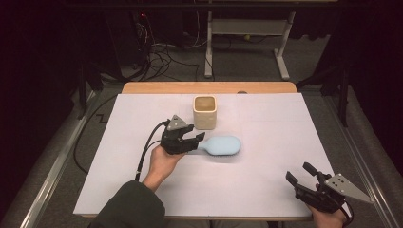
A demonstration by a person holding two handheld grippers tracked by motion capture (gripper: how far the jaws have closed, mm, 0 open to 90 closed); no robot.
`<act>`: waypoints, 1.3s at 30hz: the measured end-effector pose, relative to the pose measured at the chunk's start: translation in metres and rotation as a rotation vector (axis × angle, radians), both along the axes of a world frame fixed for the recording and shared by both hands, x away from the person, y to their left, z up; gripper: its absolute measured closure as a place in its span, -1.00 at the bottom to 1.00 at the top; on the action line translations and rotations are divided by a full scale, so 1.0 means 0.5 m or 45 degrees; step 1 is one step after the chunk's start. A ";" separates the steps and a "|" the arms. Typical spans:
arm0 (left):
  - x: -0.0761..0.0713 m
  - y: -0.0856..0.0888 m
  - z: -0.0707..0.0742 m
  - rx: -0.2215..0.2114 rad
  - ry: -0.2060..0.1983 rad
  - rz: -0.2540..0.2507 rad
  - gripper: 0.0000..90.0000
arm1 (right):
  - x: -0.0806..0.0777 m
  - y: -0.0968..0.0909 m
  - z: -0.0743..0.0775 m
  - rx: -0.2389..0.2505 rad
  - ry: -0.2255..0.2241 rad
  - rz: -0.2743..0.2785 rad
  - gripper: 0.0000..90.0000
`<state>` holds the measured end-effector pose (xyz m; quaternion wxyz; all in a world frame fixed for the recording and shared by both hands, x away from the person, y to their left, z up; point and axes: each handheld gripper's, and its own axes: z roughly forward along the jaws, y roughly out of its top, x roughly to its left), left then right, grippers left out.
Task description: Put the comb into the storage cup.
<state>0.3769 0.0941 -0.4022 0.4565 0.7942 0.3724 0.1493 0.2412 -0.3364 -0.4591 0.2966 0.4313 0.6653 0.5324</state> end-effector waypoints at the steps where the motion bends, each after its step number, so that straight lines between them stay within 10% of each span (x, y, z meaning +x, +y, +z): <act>1: 0.002 -0.002 0.003 0.011 0.005 0.000 0.04 | 0.000 0.000 0.000 0.001 0.002 0.001 -0.41; 14: 0.034 -0.013 0.031 0.161 0.129 -0.024 0.31 | -0.001 0.000 0.000 -0.003 0.001 0.000 -0.41; 39: 0.102 -0.002 -0.021 0.443 0.443 0.044 0.89 | 0.000 0.000 0.000 -0.002 -0.002 0.000 -0.41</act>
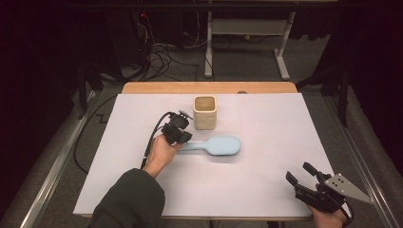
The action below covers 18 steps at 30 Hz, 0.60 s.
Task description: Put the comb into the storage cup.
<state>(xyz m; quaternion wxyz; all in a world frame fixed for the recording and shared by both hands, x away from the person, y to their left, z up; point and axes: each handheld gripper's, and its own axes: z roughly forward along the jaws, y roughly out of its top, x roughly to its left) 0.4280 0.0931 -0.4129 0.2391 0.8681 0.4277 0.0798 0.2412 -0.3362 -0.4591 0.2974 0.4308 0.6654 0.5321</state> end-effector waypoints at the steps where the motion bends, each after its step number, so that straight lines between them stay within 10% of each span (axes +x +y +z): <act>1: 0.002 0.000 -0.002 0.004 0.004 0.003 0.91 | 0.000 0.000 0.000 0.001 0.001 0.000 -0.41; 18: 0.022 0.005 -0.024 0.030 0.122 0.030 0.99 | 0.000 0.001 0.000 0.001 0.003 0.001 -0.41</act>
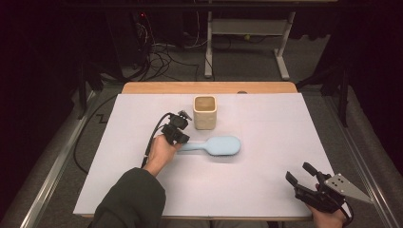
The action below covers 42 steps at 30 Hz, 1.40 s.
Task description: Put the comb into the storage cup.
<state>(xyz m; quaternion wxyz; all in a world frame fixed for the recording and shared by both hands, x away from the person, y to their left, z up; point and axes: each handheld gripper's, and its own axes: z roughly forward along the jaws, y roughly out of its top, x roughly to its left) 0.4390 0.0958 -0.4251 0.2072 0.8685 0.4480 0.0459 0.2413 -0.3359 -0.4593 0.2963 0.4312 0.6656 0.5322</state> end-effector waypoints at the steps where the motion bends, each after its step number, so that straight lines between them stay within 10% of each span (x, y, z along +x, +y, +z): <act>1: 0.001 0.001 0.000 -0.005 0.008 0.000 0.99 | 0.000 0.000 0.000 0.000 0.000 0.000 -0.41; 42: -0.049 -0.024 0.004 0.031 0.098 -0.137 0.99 | 0.000 -0.002 0.000 0.004 0.001 -0.002 -0.40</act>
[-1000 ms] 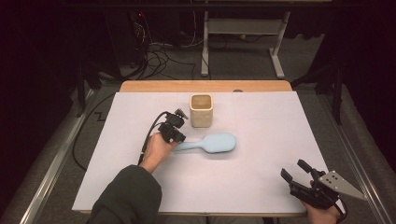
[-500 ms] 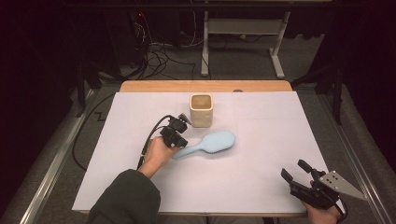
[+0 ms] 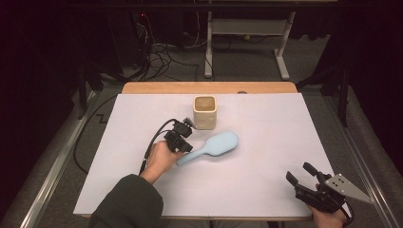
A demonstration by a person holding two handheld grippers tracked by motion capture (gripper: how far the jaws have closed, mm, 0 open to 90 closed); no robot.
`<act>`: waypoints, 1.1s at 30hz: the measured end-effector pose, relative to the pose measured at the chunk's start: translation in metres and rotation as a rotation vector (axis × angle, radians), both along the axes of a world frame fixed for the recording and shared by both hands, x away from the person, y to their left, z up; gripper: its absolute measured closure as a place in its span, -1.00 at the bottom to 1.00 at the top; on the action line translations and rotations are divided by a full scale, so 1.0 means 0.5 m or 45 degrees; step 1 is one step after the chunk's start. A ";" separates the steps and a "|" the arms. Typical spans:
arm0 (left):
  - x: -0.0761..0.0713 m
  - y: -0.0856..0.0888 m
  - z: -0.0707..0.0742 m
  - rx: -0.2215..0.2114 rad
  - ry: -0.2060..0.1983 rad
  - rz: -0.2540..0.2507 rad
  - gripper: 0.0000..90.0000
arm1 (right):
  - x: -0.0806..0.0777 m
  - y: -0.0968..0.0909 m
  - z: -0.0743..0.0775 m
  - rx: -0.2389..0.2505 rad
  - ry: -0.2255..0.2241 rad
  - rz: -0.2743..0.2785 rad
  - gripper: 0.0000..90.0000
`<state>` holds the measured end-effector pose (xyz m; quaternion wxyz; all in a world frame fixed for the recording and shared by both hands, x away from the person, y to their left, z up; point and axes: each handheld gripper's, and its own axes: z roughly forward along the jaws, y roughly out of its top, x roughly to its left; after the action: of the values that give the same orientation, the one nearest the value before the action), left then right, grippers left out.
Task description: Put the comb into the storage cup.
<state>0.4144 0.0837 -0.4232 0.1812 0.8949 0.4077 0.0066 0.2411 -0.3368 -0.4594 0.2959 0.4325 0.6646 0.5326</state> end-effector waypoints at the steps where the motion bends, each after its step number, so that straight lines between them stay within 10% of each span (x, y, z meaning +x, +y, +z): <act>1: 0.000 0.000 0.000 0.000 0.000 0.000 0.99 | 0.000 0.000 0.000 0.000 0.001 0.000 -0.40; 33: -0.050 0.002 -0.005 -0.102 0.024 -0.053 0.99 | 0.001 -0.001 -0.001 0.006 0.004 -0.004 -0.40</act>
<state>0.3892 0.0846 -0.4257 0.2132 0.8952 0.3908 -0.0220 0.2414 -0.3371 -0.4598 0.2946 0.4352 0.6631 0.5331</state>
